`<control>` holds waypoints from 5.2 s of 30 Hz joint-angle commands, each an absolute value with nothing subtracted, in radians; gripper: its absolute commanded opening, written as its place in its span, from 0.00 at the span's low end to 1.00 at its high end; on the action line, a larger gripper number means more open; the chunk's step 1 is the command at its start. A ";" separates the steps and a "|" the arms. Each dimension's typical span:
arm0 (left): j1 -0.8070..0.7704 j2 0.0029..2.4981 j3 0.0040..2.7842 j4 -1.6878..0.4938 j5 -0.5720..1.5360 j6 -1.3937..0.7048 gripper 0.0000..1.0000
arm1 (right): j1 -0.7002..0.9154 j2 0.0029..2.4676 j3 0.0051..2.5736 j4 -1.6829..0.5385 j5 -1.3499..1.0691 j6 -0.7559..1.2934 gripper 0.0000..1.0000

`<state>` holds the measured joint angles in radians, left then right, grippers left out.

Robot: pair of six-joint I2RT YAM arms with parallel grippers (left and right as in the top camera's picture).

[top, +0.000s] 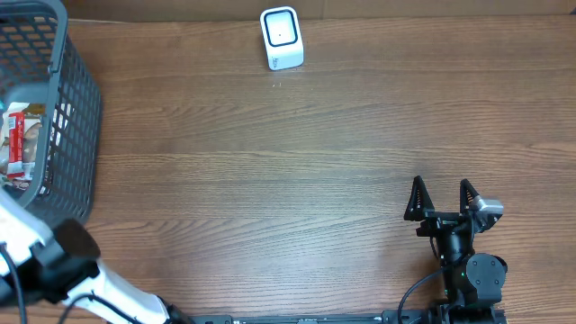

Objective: Scan the item barcode

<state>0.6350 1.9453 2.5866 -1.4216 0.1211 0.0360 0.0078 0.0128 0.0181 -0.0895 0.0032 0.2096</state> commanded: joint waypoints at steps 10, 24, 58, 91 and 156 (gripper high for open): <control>0.419 1.729 2.621 -1.468 0.308 -0.007 0.50 | 0.006 0.003 0.008 -0.083 -0.001 0.213 1.00; -0.139 1.816 2.620 -1.649 0.212 -0.025 0.50 | 0.006 0.003 0.008 -0.083 -0.001 0.213 1.00; -0.891 2.499 2.620 -1.410 -0.033 -0.652 0.43 | 0.006 0.003 0.008 -0.083 -0.001 0.213 1.00; -0.915 2.551 2.675 -1.364 -0.001 -0.540 1.00 | 0.006 0.003 0.008 -0.083 -0.001 0.213 1.00; -0.900 2.526 2.605 -1.401 0.052 -0.395 0.50 | 0.006 0.003 0.008 -0.083 -0.001 0.213 1.00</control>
